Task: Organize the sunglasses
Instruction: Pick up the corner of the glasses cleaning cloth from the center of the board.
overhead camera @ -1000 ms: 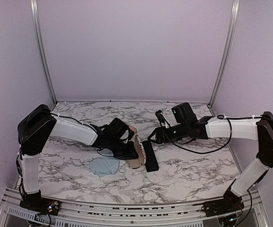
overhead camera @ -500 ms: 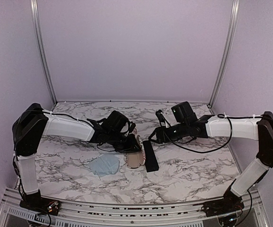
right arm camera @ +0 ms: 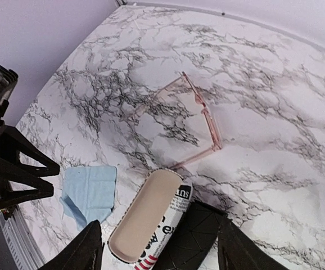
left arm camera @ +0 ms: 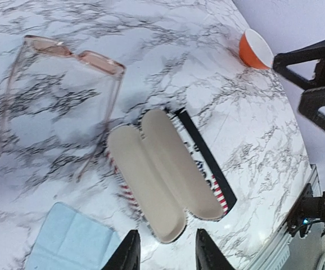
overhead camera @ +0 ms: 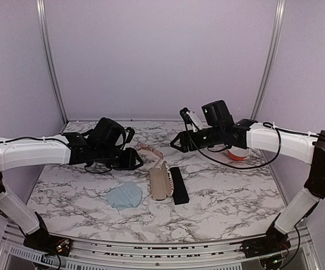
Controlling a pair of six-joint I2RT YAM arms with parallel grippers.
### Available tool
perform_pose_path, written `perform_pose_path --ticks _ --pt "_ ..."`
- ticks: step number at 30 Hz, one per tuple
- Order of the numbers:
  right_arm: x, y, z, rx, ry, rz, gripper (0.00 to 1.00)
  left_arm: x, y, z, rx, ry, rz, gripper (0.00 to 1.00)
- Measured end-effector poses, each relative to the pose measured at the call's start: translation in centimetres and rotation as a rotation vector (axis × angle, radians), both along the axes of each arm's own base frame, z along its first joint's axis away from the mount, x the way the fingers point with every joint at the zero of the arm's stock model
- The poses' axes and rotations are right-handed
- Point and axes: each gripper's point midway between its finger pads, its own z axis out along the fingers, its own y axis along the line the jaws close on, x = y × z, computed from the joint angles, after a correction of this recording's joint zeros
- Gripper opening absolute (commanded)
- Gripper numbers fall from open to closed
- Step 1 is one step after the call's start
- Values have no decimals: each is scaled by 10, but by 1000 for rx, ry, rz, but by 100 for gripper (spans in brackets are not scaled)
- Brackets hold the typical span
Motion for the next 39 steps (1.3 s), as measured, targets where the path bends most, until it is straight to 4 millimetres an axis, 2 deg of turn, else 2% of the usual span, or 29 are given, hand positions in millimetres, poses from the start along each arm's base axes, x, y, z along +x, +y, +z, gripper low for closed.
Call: perform_pose_path --ticks 3,6,10,13,18,23,28,39 --pt "1 19 18 2 -53 52 68 -5 38 -12 90 -12 58 35" --pt "1 39 22 -5 -77 100 68 -16 83 -43 218 21 122 35" --pt "0 54 7 -31 -61 143 67 -29 123 -72 326 76 175 35" --pt "-3 61 -8 -53 -34 165 67 -35 140 -87 371 109 197 33" --pt "-13 73 -15 -80 -25 213 67 -35 149 -103 414 139 195 31" --pt "-46 104 -12 -94 -58 320 67 -35 149 -119 429 180 185 28" --pt "-74 123 -24 -117 -50 397 66 -38 149 -133 441 215 175 25" --pt "-72 120 -32 -135 -40 388 66 -43 141 -140 398 239 149 19"
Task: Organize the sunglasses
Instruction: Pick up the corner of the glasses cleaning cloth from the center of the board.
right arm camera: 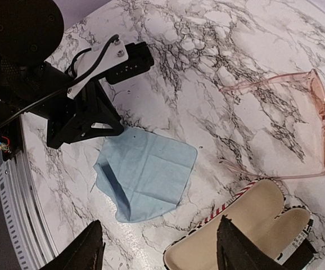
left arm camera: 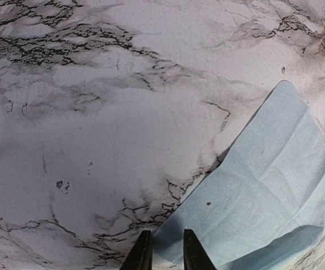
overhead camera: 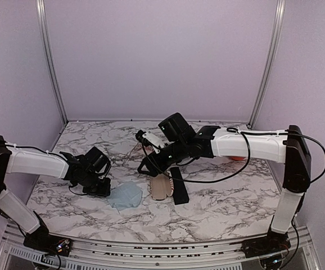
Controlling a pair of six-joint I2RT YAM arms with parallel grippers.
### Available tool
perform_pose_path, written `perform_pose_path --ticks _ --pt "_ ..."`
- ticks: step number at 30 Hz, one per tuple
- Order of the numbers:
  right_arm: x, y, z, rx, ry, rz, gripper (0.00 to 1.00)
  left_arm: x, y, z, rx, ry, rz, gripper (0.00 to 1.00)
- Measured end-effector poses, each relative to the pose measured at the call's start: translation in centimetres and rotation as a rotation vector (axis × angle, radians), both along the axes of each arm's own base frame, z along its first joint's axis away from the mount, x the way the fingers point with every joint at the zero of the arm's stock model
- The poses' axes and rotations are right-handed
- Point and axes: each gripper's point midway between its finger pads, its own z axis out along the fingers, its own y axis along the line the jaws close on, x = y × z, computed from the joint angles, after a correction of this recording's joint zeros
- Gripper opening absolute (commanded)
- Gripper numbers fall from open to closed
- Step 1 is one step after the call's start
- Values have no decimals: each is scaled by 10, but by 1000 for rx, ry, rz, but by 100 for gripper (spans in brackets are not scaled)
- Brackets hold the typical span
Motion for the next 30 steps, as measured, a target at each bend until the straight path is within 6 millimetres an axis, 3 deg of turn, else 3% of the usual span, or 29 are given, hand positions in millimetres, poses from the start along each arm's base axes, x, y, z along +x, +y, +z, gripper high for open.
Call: perform_pose_path --ticks 8,17,24,30 --pt "-1 -4 -10 -22 7 -8 66 2 -4 -1 -19 -21 11 0" --pt "-11 -5 -22 -34 31 12 66 -5 4 1 -16 -33 52 0" --pt "-59 25 -23 -16 28 122 62 -15 24 20 -44 -66 181 0" --pt "-105 56 -55 -49 62 218 56 -43 49 9 -56 -25 312 0"
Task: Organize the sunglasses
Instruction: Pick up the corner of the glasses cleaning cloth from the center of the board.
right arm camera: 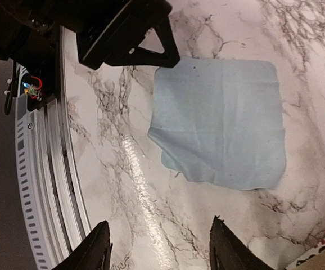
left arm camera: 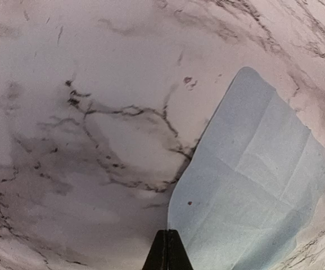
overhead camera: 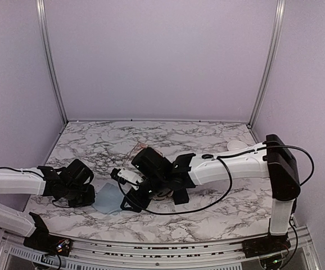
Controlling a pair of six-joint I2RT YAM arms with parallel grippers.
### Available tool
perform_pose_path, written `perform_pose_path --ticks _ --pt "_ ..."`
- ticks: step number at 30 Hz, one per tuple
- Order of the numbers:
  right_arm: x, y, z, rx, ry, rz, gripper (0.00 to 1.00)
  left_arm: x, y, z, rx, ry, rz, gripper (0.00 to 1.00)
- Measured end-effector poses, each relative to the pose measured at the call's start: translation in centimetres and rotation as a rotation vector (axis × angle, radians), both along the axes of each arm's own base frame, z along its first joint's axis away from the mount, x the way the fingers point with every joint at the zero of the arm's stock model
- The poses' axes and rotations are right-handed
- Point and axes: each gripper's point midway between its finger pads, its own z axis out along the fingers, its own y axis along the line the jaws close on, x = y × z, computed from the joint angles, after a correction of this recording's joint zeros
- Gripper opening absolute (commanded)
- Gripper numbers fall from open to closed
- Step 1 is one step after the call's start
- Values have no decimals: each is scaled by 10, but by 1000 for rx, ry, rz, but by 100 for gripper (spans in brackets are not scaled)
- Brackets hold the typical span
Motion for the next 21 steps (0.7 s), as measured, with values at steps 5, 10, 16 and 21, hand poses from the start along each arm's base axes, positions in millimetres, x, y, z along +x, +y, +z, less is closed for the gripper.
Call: perform_pose_path --ticks 5,10,16,21 --pt "-38 22 -27 -40 12 77 55 -7 15 2 -18 -22 116 0" --pt "-55 35 -33 -31 1 108 54 -5 29 9 -51 -92 232 0" --pt "-47 46 -27 9 -26 99 48 2 35 9 -32 -125 289 0" --pt "-44 56 -34 18 -44 116 42 1 37 0 -4 -103 294 0"
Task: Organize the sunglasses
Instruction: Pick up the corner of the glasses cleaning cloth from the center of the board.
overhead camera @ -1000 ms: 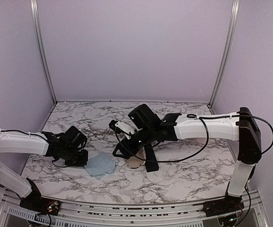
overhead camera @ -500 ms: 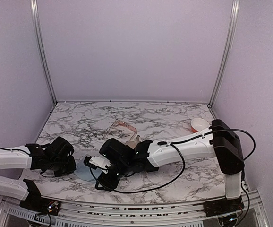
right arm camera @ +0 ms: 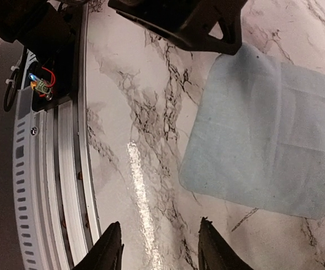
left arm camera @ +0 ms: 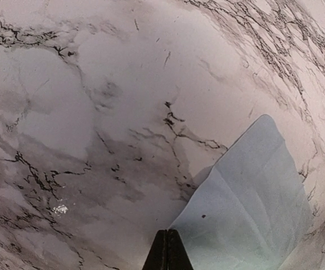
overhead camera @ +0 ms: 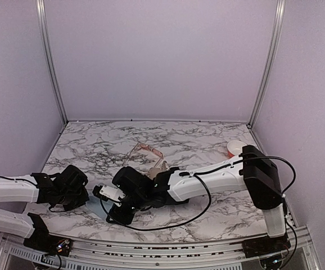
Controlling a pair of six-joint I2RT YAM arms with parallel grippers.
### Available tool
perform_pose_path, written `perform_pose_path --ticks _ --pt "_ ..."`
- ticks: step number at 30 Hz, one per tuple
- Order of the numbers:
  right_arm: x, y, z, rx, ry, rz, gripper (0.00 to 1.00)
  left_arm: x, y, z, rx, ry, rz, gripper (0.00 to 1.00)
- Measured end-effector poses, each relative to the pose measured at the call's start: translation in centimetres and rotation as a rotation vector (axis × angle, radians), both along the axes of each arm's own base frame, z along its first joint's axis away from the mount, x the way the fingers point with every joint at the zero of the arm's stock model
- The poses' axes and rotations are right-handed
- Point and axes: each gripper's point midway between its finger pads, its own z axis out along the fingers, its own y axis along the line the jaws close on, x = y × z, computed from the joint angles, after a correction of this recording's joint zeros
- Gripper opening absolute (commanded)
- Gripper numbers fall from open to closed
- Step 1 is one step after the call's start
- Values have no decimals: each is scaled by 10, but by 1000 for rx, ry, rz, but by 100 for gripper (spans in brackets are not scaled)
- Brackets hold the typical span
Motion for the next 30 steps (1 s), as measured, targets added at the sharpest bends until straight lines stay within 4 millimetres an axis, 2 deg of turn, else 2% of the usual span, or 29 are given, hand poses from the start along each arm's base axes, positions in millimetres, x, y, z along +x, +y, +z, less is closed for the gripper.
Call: perform_pose_path --ticks 8,12,23,30 --pt "6 8 -22 -20 -47 12 35 5 -6 13 -68 -63 -1 0" --pt "8 11 -33 -26 -84 21 33 1 -4 9 -71 -61 -4 0" --pt "-1 31 -35 31 -204 76 33 -2 -6 4 -88 -50 -16 0" --pt "6 33 -46 18 -264 62 32 -3 -7 1 -96 -45 -20 0"
